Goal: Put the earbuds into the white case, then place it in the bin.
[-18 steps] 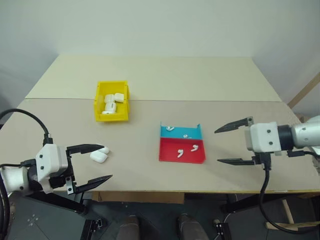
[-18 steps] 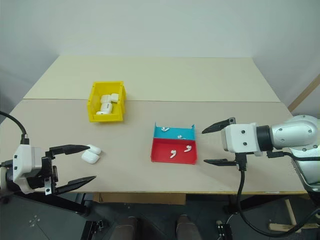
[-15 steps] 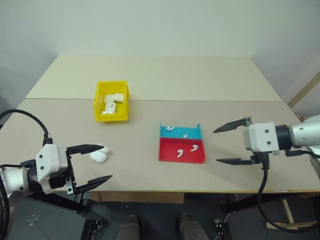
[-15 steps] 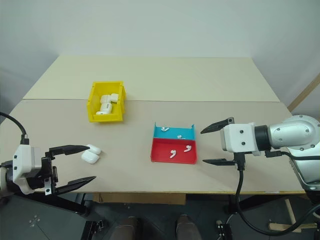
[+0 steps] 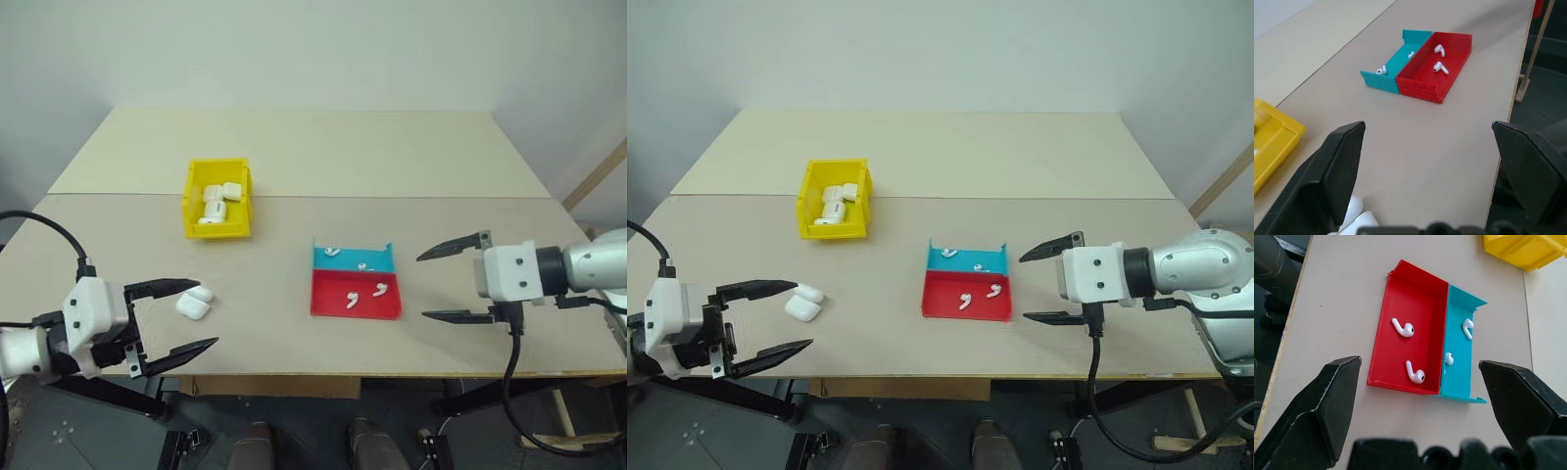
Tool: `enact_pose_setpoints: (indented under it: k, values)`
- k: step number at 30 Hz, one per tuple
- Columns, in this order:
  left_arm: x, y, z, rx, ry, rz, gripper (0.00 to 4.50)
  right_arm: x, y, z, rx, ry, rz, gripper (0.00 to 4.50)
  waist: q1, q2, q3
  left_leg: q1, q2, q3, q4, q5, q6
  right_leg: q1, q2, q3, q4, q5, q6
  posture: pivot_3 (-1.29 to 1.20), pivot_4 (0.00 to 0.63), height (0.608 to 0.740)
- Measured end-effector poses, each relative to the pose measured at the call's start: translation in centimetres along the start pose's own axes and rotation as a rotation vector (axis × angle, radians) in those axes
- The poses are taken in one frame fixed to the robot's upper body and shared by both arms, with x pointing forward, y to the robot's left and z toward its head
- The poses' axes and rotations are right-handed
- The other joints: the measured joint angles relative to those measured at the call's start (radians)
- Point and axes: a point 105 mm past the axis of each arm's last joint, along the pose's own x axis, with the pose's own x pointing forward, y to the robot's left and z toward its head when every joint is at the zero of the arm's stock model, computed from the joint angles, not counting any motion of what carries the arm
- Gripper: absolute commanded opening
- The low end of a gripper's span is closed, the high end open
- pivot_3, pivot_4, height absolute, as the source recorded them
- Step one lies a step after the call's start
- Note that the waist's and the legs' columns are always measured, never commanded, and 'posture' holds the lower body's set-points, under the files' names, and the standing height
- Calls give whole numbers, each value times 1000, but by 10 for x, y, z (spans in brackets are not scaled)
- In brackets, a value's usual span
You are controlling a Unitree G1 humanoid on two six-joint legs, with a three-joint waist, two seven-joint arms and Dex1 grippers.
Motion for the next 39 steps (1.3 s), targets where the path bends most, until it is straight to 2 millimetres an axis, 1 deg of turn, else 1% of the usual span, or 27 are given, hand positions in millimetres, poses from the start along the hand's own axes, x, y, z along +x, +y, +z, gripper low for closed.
enact_pose_setpoints:
  k: [4, 7, 9, 12, 14, 16, 19, 21, 27, 30, 33, 36, 39]
  values:
    - [1, 6, 6, 51, 22, 111, 4500, -1, 2, -2, 28, 29, 5, 4479, 0, -1, 0, 0, 0, 0, 0, 0, 0, 0, 0, 0, 0, 0, 0, 0, 150, 740]
    - [-7, 12, 11, 54, 75, 207, 4500, -2, 0, -4, 41, 58, -5, 4479, -1, -1, 0, 0, 0, 0, 0, 0, 0, 0, 0, 0, 0, 0, 0, 0, 150, 740]
    - [-12, 12, 10, 37, 122, 242, 4500, -3, 1, -4, 59, 78, -6, 4479, -1, -1, 0, 0, 0, 0, 0, 0, 0, 0, 0, 0, 0, 0, 0, 0, 150, 740]
    - [-17, 17, 1, -18, 277, 267, 4500, -7, 5, -6, 112, 125, -7, 4479, 3, -1, 1, 0, 0, -1, 0, 0, 0, 0, 0, 0, 0, 0, 0, 0, 150, 740]
    - [-24, 27, -9, -88, 443, 311, 4500, -8, 9, -7, 162, 153, -18, 4479, 7, -2, 1, 1, 0, -1, 0, 0, 0, 0, 0, -1, 0, -1, 2, 0, 150, 740]
    - [-30, 35, -12, -137, 538, 349, 4500, -6, 15, -7, 197, 168, -21, 4479, 6, -2, 1, 1, 0, -1, 0, 0, 0, 1, 0, -1, 0, -4, 6, 0, 150, 740]
    - [-33, 48, -9, -226, 624, 381, 4500, -2, 24, -10, 249, 186, -25, 4479, 4, -3, 1, 0, 0, -1, 0, 0, 0, 0, 0, -1, 0, -3, 6, 0, 150, 740]
    - [-34, 57, -10, -299, 663, 396, 4500, 0, 26, -8, 259, 189, -34, 4479, 2, -3, 2, 0, 0, -1, -1, 0, 0, -1, 0, -1, 0, -3, 5, 0, 150, 740]
    - [-26, 71, -17, -473, 743, 317, 4500, 2, 28, -6, 297, 192, -58, 4479, -3, -4, 2, -3, -1, -1, -1, 0, 0, -4, 1, 0, 0, -1, 2, 0, 150, 740]
    - [-18, 69, -23, -515, 810, 264, 4500, 2, 30, -7, 308, 202, -78, 4479, 0, -4, 2, -6, -1, -1, -1, 0, 0, -7, 1, 0, 0, -1, 2, 0, 150, 740]
    - [-10, 66, -25, -542, 867, 229, 4500, 3, 39, -6, 328, 209, -76, 4479, 3, -4, 2, -14, -2, -1, 1, 0, 0, -14, 1, 0, 4, -1, 1, 0, 150, 740]
    - [-6, 61, -29, -559, 919, 208, 4500, 3, 44, -6, 349, 210, -74, 4479, 3, -5, 3, -13, -2, -1, 2, 0, 0, -14, 1, 0, 7, -1, 2, 0, 150, 740]
    - [-5, 60, -33, -563, 944, 205, 4500, 0, 44, -6, 361, 216, -85, 4479, -2, -5, 3, -12, -2, -1, 3, 0, 0, -14, 1, 1, 8, -1, 2, 0, 150, 740]
